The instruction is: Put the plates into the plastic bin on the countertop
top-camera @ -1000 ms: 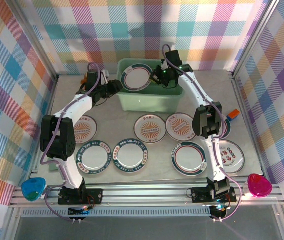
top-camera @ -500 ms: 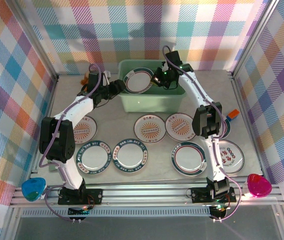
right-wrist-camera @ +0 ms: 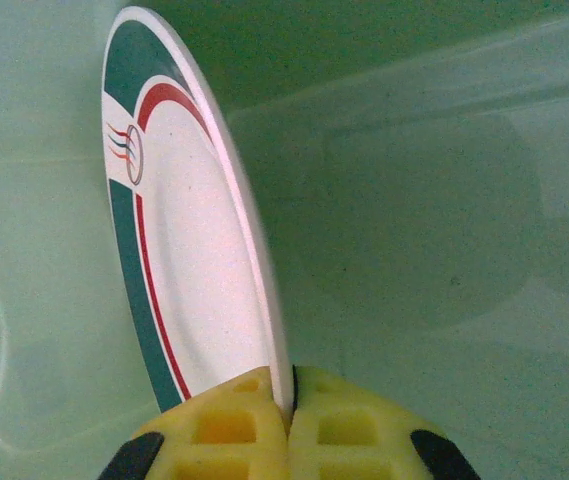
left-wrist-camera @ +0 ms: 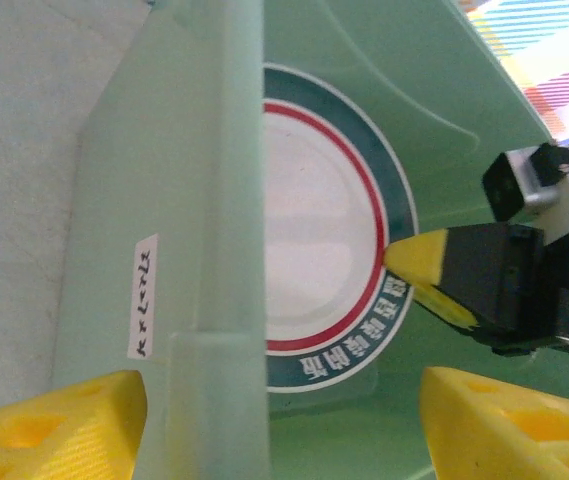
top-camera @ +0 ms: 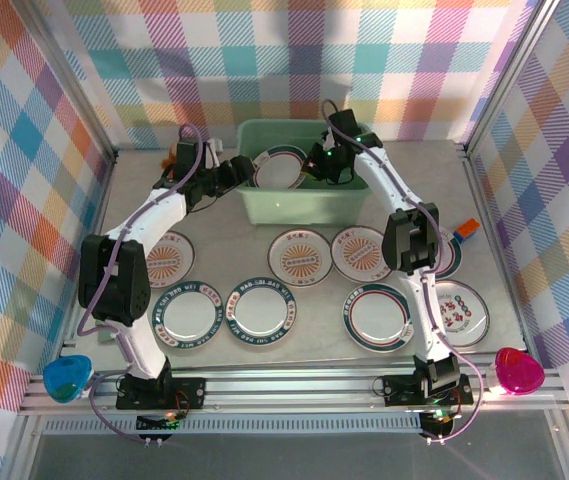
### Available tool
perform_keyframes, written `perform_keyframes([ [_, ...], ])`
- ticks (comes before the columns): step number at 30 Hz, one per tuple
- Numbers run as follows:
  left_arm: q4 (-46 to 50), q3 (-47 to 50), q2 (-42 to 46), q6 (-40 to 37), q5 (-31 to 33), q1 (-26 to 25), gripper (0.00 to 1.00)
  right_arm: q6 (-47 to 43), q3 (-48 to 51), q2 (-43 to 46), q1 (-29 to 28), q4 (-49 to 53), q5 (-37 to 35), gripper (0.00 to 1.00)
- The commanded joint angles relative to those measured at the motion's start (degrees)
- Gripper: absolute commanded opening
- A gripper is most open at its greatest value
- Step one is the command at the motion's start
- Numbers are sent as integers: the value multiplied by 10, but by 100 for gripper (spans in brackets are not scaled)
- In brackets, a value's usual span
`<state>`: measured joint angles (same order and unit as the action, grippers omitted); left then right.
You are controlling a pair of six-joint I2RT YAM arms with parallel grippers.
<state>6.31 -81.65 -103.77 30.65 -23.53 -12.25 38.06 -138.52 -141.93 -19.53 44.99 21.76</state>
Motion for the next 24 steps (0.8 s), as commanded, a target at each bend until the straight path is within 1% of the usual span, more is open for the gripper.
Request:
perform_keyframes([
  [1,25,-21,9,-28,-12,-5,73,-21,-18,-10,1,-13,15,0],
  [5,28,-26,4,-26,-13,-6,75,-28,-19,-24,0,-28,35,0],
  [10,27,-26,1,-24,-16,-11,75,-17,-21,-42,0,-29,38,0],
  [20,25,-23,3,-23,-13,-24,75,-30,-19,-67,-2,11,-10,0],
  [21,25,-24,3,-24,-13,-25,75,-32,-19,-67,-2,13,-14,1],
  [22,25,-23,3,-23,-13,-26,75,-34,-18,-69,-2,14,-16,4],
  [24,24,-23,4,-23,-11,-27,75,-38,-18,-72,-1,17,-25,6],
])
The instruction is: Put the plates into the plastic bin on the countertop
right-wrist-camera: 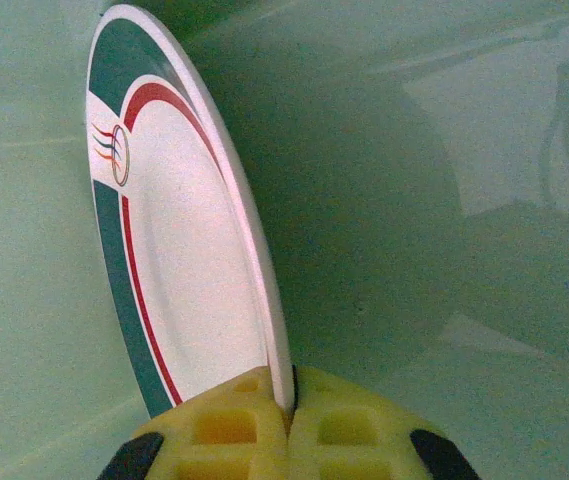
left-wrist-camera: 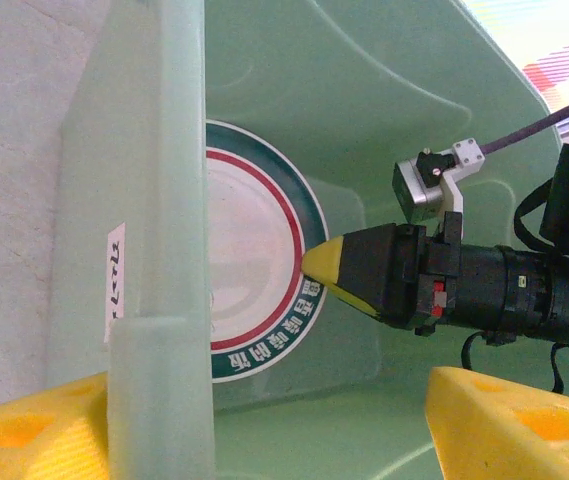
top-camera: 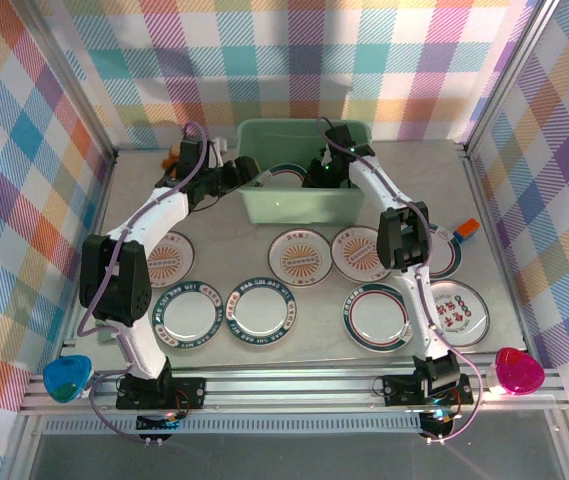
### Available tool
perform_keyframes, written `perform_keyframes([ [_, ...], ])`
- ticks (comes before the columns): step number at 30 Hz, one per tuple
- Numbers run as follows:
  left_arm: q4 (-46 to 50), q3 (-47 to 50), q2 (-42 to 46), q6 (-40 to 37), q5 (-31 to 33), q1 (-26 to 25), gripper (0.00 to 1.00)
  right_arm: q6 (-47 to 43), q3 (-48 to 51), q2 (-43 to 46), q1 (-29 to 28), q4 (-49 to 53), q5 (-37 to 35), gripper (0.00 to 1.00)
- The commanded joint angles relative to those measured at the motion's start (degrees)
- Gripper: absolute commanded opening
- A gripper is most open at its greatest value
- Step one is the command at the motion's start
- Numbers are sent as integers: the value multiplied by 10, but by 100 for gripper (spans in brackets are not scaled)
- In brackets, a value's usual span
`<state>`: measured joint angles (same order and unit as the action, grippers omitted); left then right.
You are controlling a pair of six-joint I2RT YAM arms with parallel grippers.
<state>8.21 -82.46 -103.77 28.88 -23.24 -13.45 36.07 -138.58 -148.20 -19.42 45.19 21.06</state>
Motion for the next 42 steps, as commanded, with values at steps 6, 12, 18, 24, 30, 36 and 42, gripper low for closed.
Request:
perform_keyframes([
  [6,40,-30,8,-8,19,-19,75,-20,-18,-10,-3,17,-21,29],
  [12,72,-45,19,-11,47,-19,78,-13,-18,17,-3,12,-31,61],
  [18,110,-54,34,-14,66,-19,79,-34,-18,49,-3,8,-43,99],
  [24,128,-53,63,-20,80,-18,82,-51,-18,78,-2,1,-39,99],
  [30,183,-51,117,-40,116,-10,83,-71,0,121,-3,-5,-35,99],
  [36,245,-16,187,-65,143,23,84,-92,13,153,-3,-1,-25,99],
  [42,315,51,240,-70,159,118,84,-122,30,208,-9,-12,8,99],
])
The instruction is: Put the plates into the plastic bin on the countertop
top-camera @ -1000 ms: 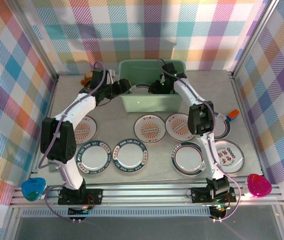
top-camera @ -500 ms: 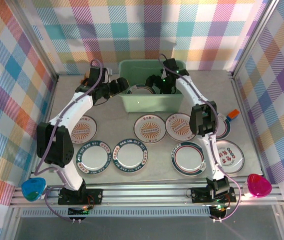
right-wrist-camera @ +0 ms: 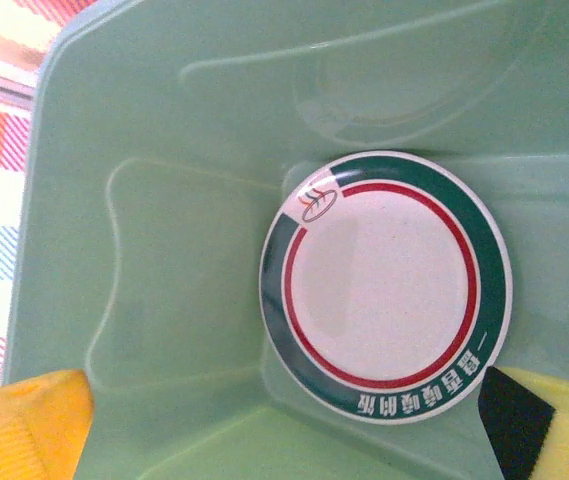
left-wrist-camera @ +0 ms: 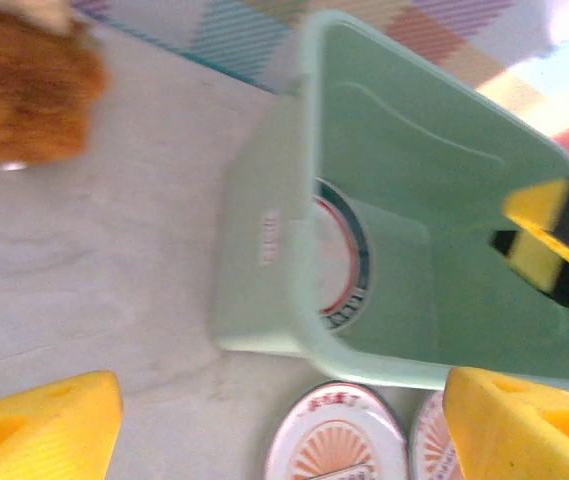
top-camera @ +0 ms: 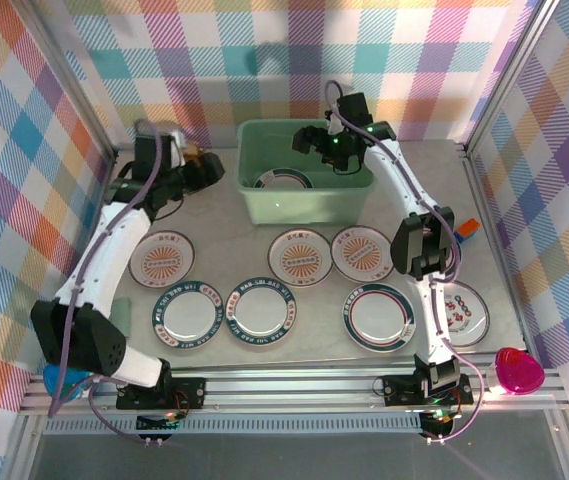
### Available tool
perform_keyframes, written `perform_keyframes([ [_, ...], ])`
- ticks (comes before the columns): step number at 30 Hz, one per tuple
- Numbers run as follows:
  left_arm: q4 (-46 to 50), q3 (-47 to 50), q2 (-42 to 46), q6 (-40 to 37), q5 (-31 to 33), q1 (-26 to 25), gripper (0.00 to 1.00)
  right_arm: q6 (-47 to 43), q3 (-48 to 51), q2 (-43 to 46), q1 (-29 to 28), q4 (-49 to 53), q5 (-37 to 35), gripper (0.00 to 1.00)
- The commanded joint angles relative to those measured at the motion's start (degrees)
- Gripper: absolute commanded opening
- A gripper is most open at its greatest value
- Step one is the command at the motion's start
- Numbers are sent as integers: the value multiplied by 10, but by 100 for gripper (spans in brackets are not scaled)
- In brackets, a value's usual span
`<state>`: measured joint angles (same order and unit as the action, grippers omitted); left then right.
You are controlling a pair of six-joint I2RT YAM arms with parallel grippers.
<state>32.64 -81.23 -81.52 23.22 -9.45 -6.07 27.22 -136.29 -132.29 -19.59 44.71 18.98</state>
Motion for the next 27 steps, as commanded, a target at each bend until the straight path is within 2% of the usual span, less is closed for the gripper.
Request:
perform_keyframes([
  [1,72,60,26,-12,13,70,84,-40,7,58,-10,-5,34,99],
  [6,66,139,38,-11,-36,178,84,-65,39,110,-19,-8,56,100],
  [12,69,189,-4,-52,-37,262,85,-68,143,178,-30,-56,84,99],
  [20,70,197,-75,-100,15,285,88,-68,206,208,-33,-69,90,100],
  [27,61,190,-133,-125,22,287,88,-64,216,210,-32,-71,85,100],
])
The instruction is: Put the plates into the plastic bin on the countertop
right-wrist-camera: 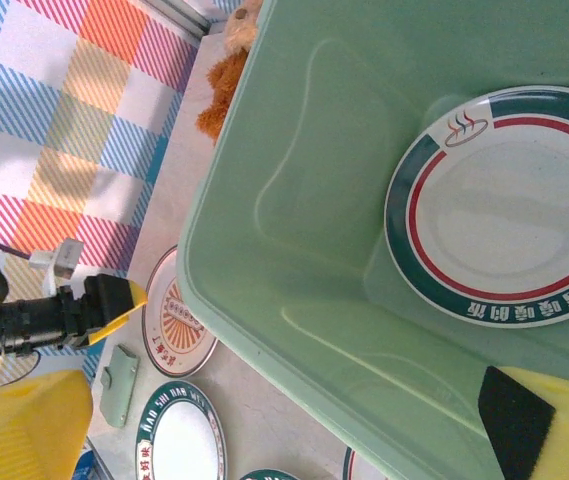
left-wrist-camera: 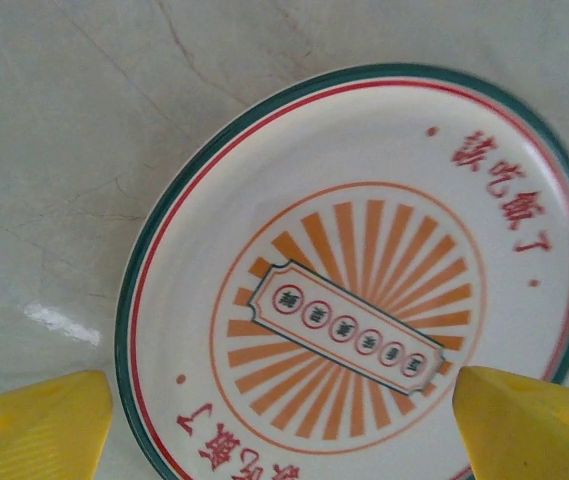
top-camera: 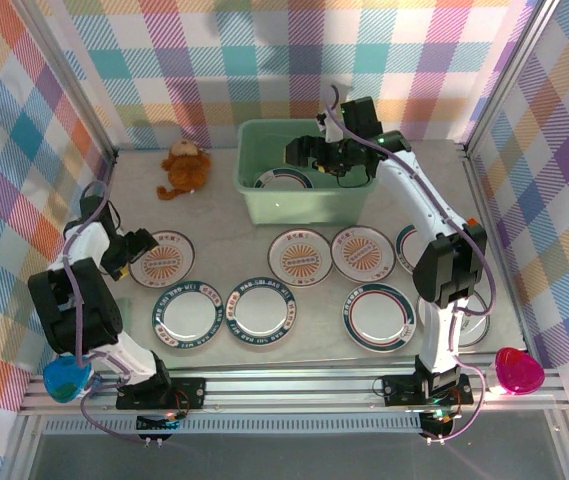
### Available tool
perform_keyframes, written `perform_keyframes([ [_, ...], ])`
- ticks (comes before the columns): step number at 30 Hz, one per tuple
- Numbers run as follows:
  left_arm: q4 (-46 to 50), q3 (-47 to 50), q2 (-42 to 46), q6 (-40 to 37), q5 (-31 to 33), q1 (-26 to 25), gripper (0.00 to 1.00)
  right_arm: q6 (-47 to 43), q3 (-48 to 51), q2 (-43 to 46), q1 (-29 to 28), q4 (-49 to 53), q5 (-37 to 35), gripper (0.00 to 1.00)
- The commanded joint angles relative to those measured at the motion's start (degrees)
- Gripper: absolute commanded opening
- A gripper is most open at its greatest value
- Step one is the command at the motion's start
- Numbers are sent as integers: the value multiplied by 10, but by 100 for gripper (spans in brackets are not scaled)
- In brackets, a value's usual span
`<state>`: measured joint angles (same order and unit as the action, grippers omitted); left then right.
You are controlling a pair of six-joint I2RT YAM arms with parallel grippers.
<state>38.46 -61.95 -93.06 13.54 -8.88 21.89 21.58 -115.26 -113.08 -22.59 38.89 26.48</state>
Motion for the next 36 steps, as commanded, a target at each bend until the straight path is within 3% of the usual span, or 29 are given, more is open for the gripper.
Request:
perform_keyframes([
  [1,6,-5,-22,-34,21,7,88,-7,8,19,-3,-13,10,100],
  [10,-2,-7,-57,-62,31,7,87,-2,22,20,-3,-19,-1,100],
  [20,-18,-9,-89,-77,-46,7,83,2,22,12,-3,-19,-8,100],
  [36,-16,-6,-108,-77,-85,6,75,8,46,13,-3,-39,-17,100],
])
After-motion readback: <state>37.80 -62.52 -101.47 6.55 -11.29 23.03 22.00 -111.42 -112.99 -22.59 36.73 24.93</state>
